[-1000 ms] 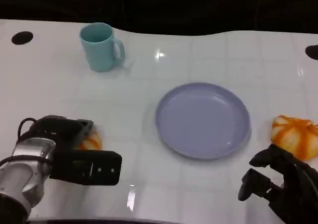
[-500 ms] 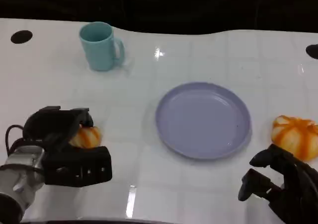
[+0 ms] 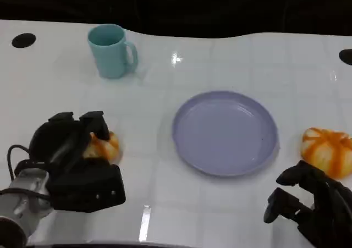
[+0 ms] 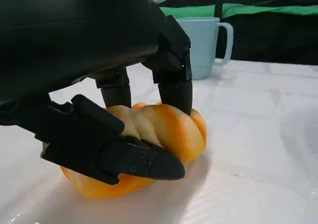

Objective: Grasp the bread from the table and place it into the plate.

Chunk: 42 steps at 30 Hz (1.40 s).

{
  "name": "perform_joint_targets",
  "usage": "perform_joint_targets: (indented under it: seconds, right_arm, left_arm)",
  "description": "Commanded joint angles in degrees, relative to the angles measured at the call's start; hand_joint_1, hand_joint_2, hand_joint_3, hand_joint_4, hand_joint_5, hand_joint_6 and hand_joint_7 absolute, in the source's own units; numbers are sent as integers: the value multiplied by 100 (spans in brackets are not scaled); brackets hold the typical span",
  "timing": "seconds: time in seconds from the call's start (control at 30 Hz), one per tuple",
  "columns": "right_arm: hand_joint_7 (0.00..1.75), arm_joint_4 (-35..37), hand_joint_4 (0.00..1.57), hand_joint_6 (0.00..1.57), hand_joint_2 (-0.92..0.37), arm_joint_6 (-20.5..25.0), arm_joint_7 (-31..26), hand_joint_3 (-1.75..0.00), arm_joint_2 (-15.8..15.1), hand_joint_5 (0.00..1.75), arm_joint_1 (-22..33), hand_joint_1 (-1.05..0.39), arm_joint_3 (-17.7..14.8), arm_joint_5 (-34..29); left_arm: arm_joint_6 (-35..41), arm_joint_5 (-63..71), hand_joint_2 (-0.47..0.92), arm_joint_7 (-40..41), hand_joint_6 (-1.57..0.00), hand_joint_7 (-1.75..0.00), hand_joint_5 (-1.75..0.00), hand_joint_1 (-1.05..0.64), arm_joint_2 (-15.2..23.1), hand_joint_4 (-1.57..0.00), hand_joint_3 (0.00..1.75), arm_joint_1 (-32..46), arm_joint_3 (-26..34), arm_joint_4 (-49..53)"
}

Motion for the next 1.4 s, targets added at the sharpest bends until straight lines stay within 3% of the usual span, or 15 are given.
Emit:
perform_joint_targets:
  seconds: [0.03,0.13,0.2,0.27,0.37,0.67,0.87,1.4]
  right_arm:
    - [101,22,75,83,-92,-20,-24,-19,-80,152,-16,-53,-74,-17]
    - [101,22,75,84,-92,-2,-29,-19,-95,153,-13,-52,-82,-14]
    - [100,34,75,84,-92,-13,-14,-19,-97,153,-14,-53,-86,-9]
    - [100,37,74,84,-92,-31,0,-20,-99,153,-15,-52,-82,-15]
    - [100,28,74,83,-92,-59,1,-22,-93,153,-2,-52,-73,-33]
    - [101,33,74,83,-92,-62,-9,-23,-76,152,11,-52,-64,-31]
    - [101,44,74,82,-92,-48,-8,-23,-79,152,10,-51,-69,-21]
    - [103,17,72,80,-92,-217,103,-25,-46,153,116,-50,-27,-22]
  left_arm:
    - [-11,-127,84,4,-56,-175,-175,-28,15,-82,54,-189,114,-133]
    - [-110,-258,81,-14,-57,-175,-175,-27,-14,-83,53,-228,200,-233]
    - [-192,-412,75,-95,-59,-175,-175,-26,-60,-84,65,-244,279,-287]
    - [-270,-594,58,-220,-65,-175,-175,-25,-133,-85,106,-257,381,-330]
    - [-354,-797,50,-345,-67,-175,-175,-24,-264,-85,119,-286,488,-421]
    - [-636,-802,44,-327,-69,-175,-175,-17,-602,-87,123,-616,460,-388]
    - [-812,-610,48,-213,-68,-175,-175,-18,-881,-90,127,-1005,277,-107]
    - [-822,-154,51,-180,-67,-175,-175,-19,-1595,-89,119,-1737,-332,452]
